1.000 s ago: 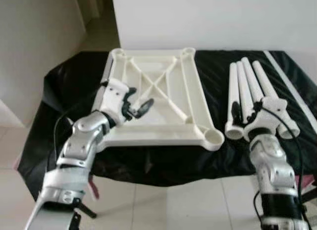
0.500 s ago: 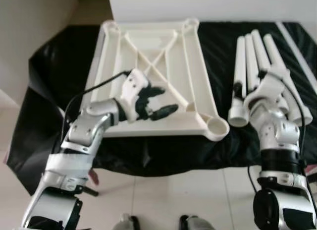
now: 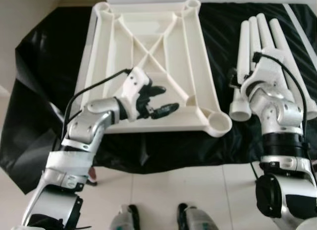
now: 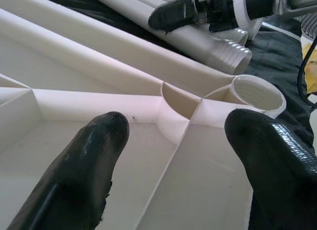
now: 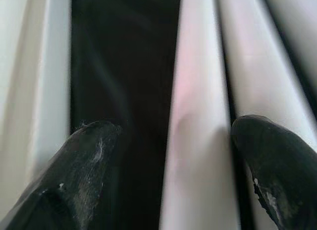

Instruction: Building children table

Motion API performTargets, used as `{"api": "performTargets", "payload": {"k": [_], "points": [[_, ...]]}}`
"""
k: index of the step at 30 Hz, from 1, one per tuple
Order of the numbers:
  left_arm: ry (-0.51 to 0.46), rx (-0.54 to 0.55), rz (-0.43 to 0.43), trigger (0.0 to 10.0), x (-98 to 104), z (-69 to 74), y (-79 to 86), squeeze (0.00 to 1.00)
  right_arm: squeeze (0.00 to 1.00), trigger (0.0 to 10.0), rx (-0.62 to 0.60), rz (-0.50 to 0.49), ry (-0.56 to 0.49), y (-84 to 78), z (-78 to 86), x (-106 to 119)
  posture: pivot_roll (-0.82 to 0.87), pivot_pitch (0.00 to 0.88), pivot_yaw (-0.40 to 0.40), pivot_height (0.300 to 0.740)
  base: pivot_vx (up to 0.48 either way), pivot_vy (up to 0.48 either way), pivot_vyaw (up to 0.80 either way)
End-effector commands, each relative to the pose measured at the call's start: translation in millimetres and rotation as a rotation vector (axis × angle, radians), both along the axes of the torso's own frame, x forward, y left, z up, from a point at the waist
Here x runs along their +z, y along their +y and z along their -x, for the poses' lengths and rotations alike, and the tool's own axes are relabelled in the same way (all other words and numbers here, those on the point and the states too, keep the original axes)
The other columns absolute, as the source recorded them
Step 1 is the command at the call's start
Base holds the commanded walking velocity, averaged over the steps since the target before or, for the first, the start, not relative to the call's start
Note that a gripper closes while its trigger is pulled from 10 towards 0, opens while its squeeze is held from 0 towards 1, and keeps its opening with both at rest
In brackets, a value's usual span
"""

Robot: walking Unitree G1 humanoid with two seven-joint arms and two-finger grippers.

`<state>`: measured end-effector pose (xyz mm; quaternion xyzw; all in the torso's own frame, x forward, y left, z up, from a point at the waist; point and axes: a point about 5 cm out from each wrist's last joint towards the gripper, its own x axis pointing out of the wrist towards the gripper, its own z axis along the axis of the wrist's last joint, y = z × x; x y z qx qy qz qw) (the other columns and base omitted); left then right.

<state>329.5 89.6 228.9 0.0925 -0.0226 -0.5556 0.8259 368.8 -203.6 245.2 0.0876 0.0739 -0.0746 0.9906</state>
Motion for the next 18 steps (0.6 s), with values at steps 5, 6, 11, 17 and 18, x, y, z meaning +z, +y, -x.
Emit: {"api": "performTargets", "payload": {"k": [5, 6, 11, 17, 18], "points": [[0.005, 0.000, -0.014, 10.0, -2.3, 2.3, 0.9, 0.00, 0.00, 10.0, 0.050, -0.051, 0.149, 4.9, 3.1, -21.8, -0.07, 0.240, -0.004, 0.740, 0.000, 0.000, 0.00], [0.005, 0.000, -0.014, 10.0, -2.3, 2.3, 0.9, 0.00, 0.00, 10.0, 0.050, -0.051, 0.149, 4.9, 3.1, -21.8, -0.07, 0.240, -0.004, 0.740, 0.000, 0.000, 0.00], [0.003, 0.018, -0.013, 10.0, -1.7, 1.4, 3.6, 0.00, 0.00, 10.0, 0.058, -0.107, 0.294, 11.3, 4.2, -34.7, -0.07, 0.221, -0.010, 0.740, 0.000, 0.000, 0.00], [0.001, 0.026, -0.014, 10.0, -0.5, 1.9, 4.5, 0.00, 0.00, 10.0, 0.003, -0.232, 0.421, 9.2, 5.4, -46.3, -0.06, 0.216, -0.010, 0.740, 0.000, 0.000, 0.00], [-0.002, 0.029, -0.016, 10.0, -0.3, 1.9, 4.9, 0.00, 0.00, 10.0, -0.009, -0.265, 0.450, 8.5, 6.2, -49.1, -0.06, 0.209, -0.011, 0.740, 0.000, 0.000, 0.00]]}}
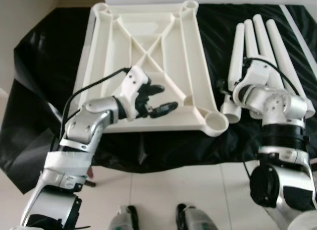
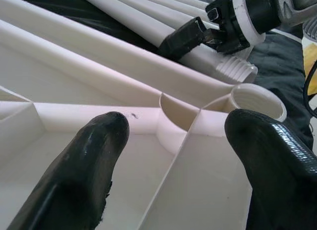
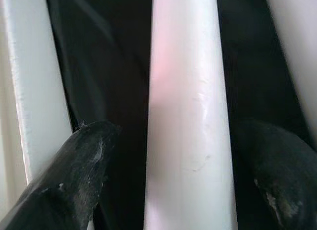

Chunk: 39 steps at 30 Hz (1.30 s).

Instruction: Building children table

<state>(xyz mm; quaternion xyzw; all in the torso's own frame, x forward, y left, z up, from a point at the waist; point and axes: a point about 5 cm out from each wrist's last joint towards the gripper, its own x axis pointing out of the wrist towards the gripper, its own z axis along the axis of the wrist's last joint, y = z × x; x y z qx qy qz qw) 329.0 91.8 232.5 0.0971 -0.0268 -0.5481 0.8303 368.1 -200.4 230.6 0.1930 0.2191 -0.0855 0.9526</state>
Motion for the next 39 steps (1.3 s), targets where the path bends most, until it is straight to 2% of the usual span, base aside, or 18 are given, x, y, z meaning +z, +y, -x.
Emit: {"api": "performTargets", "payload": {"k": [1, 6, 7, 8, 9, 12, 19, 20, 21, 22, 24, 25, 27, 32, 35, 36, 37, 39], "points": [[0.009, 0.014, -0.016, 10.0, -3.9, 1.4, 2.9, 0.00, 0.00, 10.0, 0.018, -0.048, 0.180, 4.8, 6.0, -35.8, -0.06, 0.209, -0.011, 0.740, 0.000, 0.000, 0.00], [0.006, 0.019, -0.016, 10.0, -3.0, 0.6, 3.7, 0.00, 0.00, 10.0, 0.015, -0.065, 0.218, 3.2, 7.3, -39.0, -0.06, 0.208, -0.013, 0.740, 0.000, 0.000, 0.00], [0.005, 0.023, -0.015, 10.0, -2.1, -0.3, 4.2, 0.00, 0.00, 2.3, 0.031, -0.072, 0.230, 3.8, 7.6, -38.7, -0.06, 0.207, -0.014, 0.740, 0.000, 0.000, 0.00], [0.005, 0.023, -0.015, 10.0, -2.1, -0.3, 4.2, 0.00, 0.00, 2.3, 0.031, -0.072, 0.230, 3.8, 7.6, -38.7, -0.06, 0.207, -0.014, 0.740, 0.000, 0.000, 0.00], [0.003, 0.028, -0.012, 10.0, -0.9, -1.3, 4.5, 0.00, 0.00, 0.0, 0.066, -0.071, 0.233, 5.9, 7.8, -37.1, -0.07, 0.207, -0.015, 0.740, 0.000, 0.000, 0.00], [-0.001, 0.040, -0.007, 10.0, 1.2, -3.8, 4.4, 0.00, 0.00, 0.0, 0.129, -0.049, 0.195, 9.4, 7.0, -29.1, -0.07, 0.207, -0.017, 0.740, 0.000, 0.000, 0.00], [-0.017, 0.076, 0.013, 10.0, 7.0, -8.4, 3.5, 0.00, 0.00, 0.0, 0.141, 0.010, 0.094, 8.9, 3.8, -15.7, -0.07, 0.196, -0.016, 0.740, 0.000, 0.000, 0.00], [-0.012, 0.102, 0.023, 10.0, 8.9, -10.1, 3.9, 0.00, 0.00, 0.0, 0.138, 0.047, -0.009, 10.4, 1.3, -7.9, -0.06, 0.176, -0.008, 0.740, 0.000, 0.000, 0.00], [-0.012, 0.102, 0.023, 10.0, 8.9, -10.1, 3.9, 0.00, 0.00, 0.0, 0.138, 0.047, -0.009, 10.4, 1.3, -7.9, -0.06, 0.176, -0.008, 0.740, 0.000, 0.000, 0.00], [-0.015, 0.137, 0.030, 10.0, 11.5, -12.5, 5.4, 0.00, 0.00, 0.0, 0.127, 0.050, -0.115, 12.2, -0.2, 0.1, -0.05, 0.160, -0.003, 0.740, 0.000, 0.000, 0.00], [-0.017, 0.152, 0.036, 10.0, 12.9, -13.6, 6.1, 0.00, 0.00, 0.0, 0.117, 0.046, -0.149, 12.3, -0.5, 2.9, -0.05, 0.160, -0.003, 0.740, 0.000, 0.000, 0.00], [-0.026, 0.177, 0.043, 10.0, 14.8, -15.4, 7.2, 0.00, 0.00, 10.0, 0.096, 0.046, -0.217, 10.3, -0.9, 8.5, -0.05, 0.147, -0.001, 0.740, 0.000, 0.000, 0.00], [-0.038, 0.217, 0.057, 10.0, 18.5, -18.9, 9.2, 0.00, 0.00, 10.0, 0.065, 0.042, -0.328, 4.8, 0.2, 17.5, -0.05, 0.130, 0.001, 0.740, 0.000, 0.000, 0.00], [-0.035, 0.265, 0.120, 10.0, 26.0, -24.7, 11.6, 0.00, 0.00, 10.0, 0.042, 0.036, -0.400, -0.8, 4.0, 20.3, -0.04, 0.094, 0.001, 0.740, 0.000, 0.000, 0.00], [-0.032, 0.308, 0.152, 10.0, 28.0, -28.9, 13.8, 0.00, 0.00, 10.0, 0.077, 0.120, -0.476, 1.2, 8.9, 20.6, -0.04, 0.071, 0.003, 0.740, 0.000, 0.000, 0.00], [-0.032, 0.308, 0.152, 10.0, 28.0, -28.9, 13.8, 0.00, 0.00, 10.0, 0.077, 0.120, -0.476, 1.2, 8.9, 20.6, -0.04, 0.071, 0.003, 0.740, 0.000, 0.000, 0.00], [-0.033, 0.350, 0.162, 10.0, 27.6, -32.5, 15.3, 0.00, 0.00, 10.0, 0.118, 0.156, -0.532, 5.8, 12.9, 19.9, -0.05, 0.059, 0.005, 0.740, 0.000, 0.000, 0.00], [-0.030, 0.391, 0.167, 10.0, 26.3, -35.3, 16.6, 0.00, 0.00, 10.0, 0.149, 0.179, -0.575, 9.4, 15.8, 18.8, -0.05, 0.059, 0.005, 0.740, 0.000, 0.000, 0.00]]}}
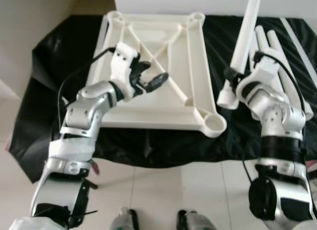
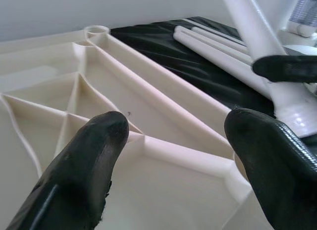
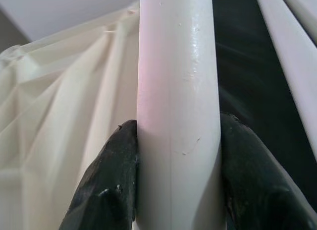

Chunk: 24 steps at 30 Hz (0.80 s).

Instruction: Building children table

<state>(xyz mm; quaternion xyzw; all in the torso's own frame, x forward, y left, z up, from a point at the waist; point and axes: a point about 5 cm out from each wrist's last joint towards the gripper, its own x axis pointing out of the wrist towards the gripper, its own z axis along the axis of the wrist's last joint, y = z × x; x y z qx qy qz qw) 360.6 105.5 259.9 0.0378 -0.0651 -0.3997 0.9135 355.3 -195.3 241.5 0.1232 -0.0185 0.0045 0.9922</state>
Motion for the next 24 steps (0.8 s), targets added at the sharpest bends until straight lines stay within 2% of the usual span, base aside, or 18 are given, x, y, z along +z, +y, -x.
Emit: {"api": "performTargets", "payload": {"k": [1, 3, 6, 7, 8, 9, 11, 15, 21, 24], "points": [[-0.002, 0.062, 0.001, 10.0, -1.2, -3.7, 2.8, 0.00, 0.00, 10.0, 0.028, 0.031, -0.076, 4.3, 3.0, 7.8, -0.05, 0.059, 0.005, 0.740, 0.000, 0.000, 0.00], [-0.023, 0.165, -0.009, 10.0, -7.7, -8.2, 3.7, 0.00, 0.00, 10.0, 0.072, 0.023, -0.141, 12.6, 9.1, 3.2, -0.05, 0.032, 0.003, 0.740, 0.000, 0.000, 0.00], [-0.039, 0.199, -0.023, 10.0, -10.2, -9.3, 4.0, 0.00, 0.00, 10.0, 0.089, 0.028, -0.173, 16.3, 12.2, 1.3, -0.05, 0.032, 0.003, 0.740, 0.000, 0.000, 0.00], [-0.071, 0.246, -0.076, 10.0, -13.4, -11.1, 4.1, 0.00, 0.00, 10.0, 0.117, 0.054, -0.217, 20.4, 17.7, -0.7, -0.05, 0.022, -0.002, 0.740, 0.000, 0.000, 0.00], [-0.071, 0.246, -0.076, 10.0, -13.4, -11.1, 4.1, 0.00, 0.00, 10.0, 0.117, 0.054, -0.217, 20.4, 17.7, -0.7, -0.05, 0.022, -0.002, 0.740, 0.000, 0.000, 0.00], [-0.087, 0.275, -0.116, 10.0, -16.2, -12.7, 3.6, 0.00, 0.00, 10.0, 0.175, 0.049, -0.249, 25.7, 24.1, -3.7, -0.05, 0.011, -0.001, 0.740, 0.000, 0.000, 0.00], [-0.092, 0.283, -0.134, 10.0, -18.0, -13.8, 2.9, 0.00, 0.00, 10.0, 0.198, 0.058, -0.278, 29.1, 30.2, -6.0, -0.05, 0.004, 0.001, 0.740, 0.000, 0.000, 0.00], [-0.038, 0.313, -0.119, 10.0, -21.7, -22.4, 2.3, 0.00, 0.00, 10.0, 0.266, 0.053, -0.331, 36.8, 45.1, -12.4, -0.05, 0.000, -0.001, 0.740, 0.000, 0.000, 0.00], [-0.041, 0.325, -0.119, 10.0, -18.4, -25.8, 0.8, 0.00, 0.00, 10.0, 0.289, 0.046, -0.357, 38.2, 47.4, -11.8, -0.05, 0.000, -0.001, 0.740, 0.000, 0.000, 0.00], [-0.049, 0.353, -0.168, 10.0, -13.2, -35.1, -1.6, 0.00, 0.00, 10.0, 0.338, 0.051, -0.386, 44.6, 47.5, -9.4, -0.04, 0.000, -0.003, 0.740, 0.000, 0.000, 0.00]]}}
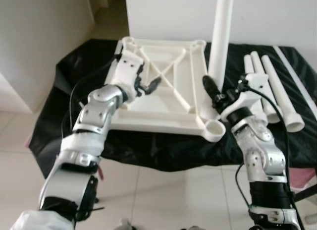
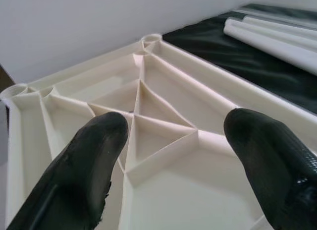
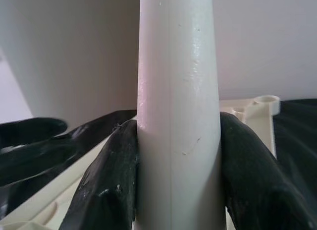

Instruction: Building children table

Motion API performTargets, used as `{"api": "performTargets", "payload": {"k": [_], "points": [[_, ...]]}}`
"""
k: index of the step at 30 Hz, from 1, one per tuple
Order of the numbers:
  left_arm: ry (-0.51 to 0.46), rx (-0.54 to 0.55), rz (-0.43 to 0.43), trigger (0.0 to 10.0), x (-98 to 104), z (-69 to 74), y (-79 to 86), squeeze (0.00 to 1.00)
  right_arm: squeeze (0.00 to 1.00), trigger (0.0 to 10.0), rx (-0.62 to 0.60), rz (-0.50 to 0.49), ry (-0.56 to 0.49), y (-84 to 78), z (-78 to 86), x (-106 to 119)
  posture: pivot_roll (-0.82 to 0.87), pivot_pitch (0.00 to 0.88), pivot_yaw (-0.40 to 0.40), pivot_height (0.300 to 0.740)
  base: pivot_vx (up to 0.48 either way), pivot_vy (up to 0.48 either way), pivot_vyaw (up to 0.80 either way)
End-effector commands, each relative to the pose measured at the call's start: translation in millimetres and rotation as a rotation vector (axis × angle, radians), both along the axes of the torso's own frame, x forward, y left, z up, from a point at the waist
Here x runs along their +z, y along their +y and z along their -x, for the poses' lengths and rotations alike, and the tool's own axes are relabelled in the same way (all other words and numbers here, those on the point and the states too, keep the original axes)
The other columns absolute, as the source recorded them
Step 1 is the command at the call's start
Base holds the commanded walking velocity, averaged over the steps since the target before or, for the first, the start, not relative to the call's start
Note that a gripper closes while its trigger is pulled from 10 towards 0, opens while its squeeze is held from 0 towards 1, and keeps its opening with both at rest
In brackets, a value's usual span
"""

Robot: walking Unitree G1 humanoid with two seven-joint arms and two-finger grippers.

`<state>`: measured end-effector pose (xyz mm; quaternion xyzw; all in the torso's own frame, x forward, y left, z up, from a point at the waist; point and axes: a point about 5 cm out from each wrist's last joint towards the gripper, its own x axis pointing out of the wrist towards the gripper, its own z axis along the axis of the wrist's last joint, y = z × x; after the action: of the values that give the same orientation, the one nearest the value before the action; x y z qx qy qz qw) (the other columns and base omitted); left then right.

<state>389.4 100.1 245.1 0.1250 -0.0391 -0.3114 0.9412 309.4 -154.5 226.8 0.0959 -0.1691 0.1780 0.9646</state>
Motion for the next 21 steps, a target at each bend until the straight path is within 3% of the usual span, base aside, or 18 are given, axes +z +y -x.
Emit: {"api": "performTargets", "payload": {"k": [1, 3, 9, 12, 14, 16, 21], "points": [[-0.041, 0.168, -0.018, 10.0, 5.3, -10.9, 2.9, 0.00, 0.00, 10.0, 0.054, -0.003, -0.053, 7.5, 1.6, 6.1, -0.04, 0.000, -0.004, 0.740, 0.000, 0.000, 0.00], [-0.040, 0.154, 0.018, 10.0, 17.1, -15.7, -2.8, 0.00, 0.00, 10.0, 0.098, 0.000, -0.070, 17.5, 2.7, 6.3, -0.04, 0.000, -0.006, 0.740, 0.000, 0.000, 0.00], [0.002, 0.086, 0.061, 10.0, 25.6, -17.7, -18.4, 0.00, 0.00, 10.0, 0.166, 0.001, -0.073, 32.8, 5.9, 2.9, -0.04, 0.000, -0.011, 0.740, 0.000, 0.000, 0.00], [0.016, 0.055, 0.077, 10.0, 27.8, -17.9, -25.4, 0.00, 0.00, 10.0, 0.178, 0.001, -0.071, 34.6, 5.4, 2.2, -0.03, 0.000, -0.011, 0.740, 0.000, 0.000, 0.00], [0.074, -0.057, 0.154, 10.0, 35.7, -14.4, -47.9, 0.00, 0.00, 10.0, 0.183, 0.007, -0.058, 35.3, 2.7, 0.5, -0.04, 0.000, -0.011, 0.740, 0.000, 0.000, 0.00], [0.074, -0.057, 0.154, 10.0, 35.7, -14.4, -47.9, 0.00, 0.00, 10.0, 0.183, 0.007, -0.058, 35.3, 2.7, 0.5, -0.04, 0.000, -0.011, 0.740, 0.000, 0.000, 0.00], [0.129, -0.189, 0.213, 10.0, 42.0, -8.2, -67.8, 0.00, 0.00, 10.0, 0.184, 0.028, -0.046, 36.3, 1.5, -3.5, -0.04, 0.000, -0.010, 0.740, 0.000, 0.000, 0.00]]}}
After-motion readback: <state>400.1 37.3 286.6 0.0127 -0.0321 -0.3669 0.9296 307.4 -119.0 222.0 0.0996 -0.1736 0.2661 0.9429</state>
